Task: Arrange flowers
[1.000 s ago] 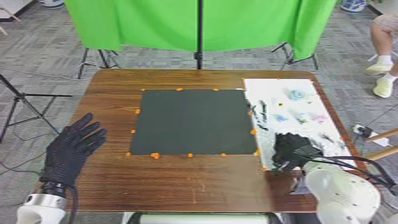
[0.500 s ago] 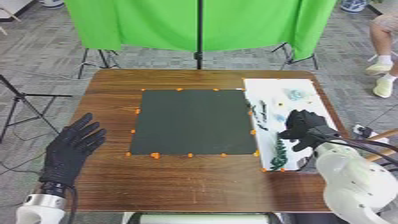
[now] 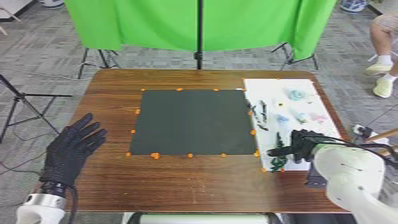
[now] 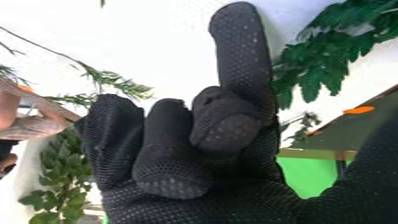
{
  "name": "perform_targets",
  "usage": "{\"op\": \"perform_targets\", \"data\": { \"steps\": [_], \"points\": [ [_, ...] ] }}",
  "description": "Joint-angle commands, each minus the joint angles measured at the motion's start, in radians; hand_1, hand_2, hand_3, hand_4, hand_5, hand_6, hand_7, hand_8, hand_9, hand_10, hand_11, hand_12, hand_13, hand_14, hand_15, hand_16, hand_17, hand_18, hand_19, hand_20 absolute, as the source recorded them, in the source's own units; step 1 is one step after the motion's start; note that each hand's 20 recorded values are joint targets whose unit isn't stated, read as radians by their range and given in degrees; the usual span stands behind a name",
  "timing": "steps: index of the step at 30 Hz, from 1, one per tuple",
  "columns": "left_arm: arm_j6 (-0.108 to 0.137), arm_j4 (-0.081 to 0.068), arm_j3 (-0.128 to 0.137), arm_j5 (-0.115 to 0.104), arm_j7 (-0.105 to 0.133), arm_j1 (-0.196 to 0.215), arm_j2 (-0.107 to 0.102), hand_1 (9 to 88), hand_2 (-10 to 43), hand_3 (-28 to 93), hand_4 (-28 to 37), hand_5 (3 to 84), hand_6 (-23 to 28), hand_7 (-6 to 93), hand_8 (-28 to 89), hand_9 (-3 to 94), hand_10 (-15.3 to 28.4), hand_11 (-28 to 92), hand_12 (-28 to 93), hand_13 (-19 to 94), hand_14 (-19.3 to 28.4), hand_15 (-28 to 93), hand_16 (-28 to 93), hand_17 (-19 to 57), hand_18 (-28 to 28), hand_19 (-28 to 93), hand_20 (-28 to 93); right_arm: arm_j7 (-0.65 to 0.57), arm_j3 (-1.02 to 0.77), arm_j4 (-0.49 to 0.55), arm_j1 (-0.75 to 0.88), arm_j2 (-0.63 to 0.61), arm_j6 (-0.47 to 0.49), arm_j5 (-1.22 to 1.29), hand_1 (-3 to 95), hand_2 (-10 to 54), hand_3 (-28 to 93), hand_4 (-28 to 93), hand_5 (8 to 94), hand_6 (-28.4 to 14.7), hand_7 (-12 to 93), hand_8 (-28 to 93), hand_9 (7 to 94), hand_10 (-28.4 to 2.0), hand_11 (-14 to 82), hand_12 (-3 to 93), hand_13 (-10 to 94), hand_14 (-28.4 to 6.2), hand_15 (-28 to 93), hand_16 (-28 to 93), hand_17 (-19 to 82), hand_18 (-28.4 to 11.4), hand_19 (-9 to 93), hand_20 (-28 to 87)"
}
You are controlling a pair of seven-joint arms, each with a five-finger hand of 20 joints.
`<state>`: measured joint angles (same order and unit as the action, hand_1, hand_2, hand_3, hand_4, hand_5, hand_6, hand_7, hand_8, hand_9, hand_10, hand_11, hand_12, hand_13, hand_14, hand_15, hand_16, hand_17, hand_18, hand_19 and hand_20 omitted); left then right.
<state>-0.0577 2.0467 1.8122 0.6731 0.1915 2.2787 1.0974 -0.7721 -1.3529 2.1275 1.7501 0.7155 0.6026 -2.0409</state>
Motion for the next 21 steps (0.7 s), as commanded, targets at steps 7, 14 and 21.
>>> {"op": "perform_targets", "data": {
  "steps": [7,14,21],
  "points": [
    [0.0,-0.003,-0.008,-0.001,-0.006,0.014,0.008,23.1,-1.2,68,-27.5,31.3,3.8,19.4,-9,28.0,12.1,24,18,24,14.2,39,1,-8.3,21.0,50,10,-0.009,0.129,-0.017,-0.029,0.045,0.065,0.002,29.8,-9.4,62,-28,82.1,-0.2,36,-12,91.8,-8.3,56.4,40.6,85,-8.2,80,39,55,-20.7,93,63],
    [-0.001,-0.004,-0.008,-0.002,-0.006,0.013,0.008,23.1,-1.2,68,-27.5,31.3,3.7,19.5,-9,27.9,12.2,24,18,24,14.2,39,1,-8.2,21.0,50,10,-0.016,0.142,0.024,-0.025,0.071,0.124,0.025,29.2,-9.4,62,-28,82.7,0.0,36,-12,92.7,-8.2,55.3,40.5,86,-7.9,79,38,55,-20.7,93,62],
    [0.0,-0.007,-0.009,-0.003,-0.01,0.006,0.007,23.1,-1.2,68,-27.5,31.3,3.7,19.4,-9,28.0,12.2,24,18,24,14.3,39,1,-8.3,21.0,50,10,0.003,0.179,0.009,-0.031,0.091,0.147,0.009,35.2,-9.5,66,-28,82.2,0.4,34,-12,93.0,-7.7,54.1,40.5,86,-7.3,78,39,55,-20.5,93,62]
  ]
}}
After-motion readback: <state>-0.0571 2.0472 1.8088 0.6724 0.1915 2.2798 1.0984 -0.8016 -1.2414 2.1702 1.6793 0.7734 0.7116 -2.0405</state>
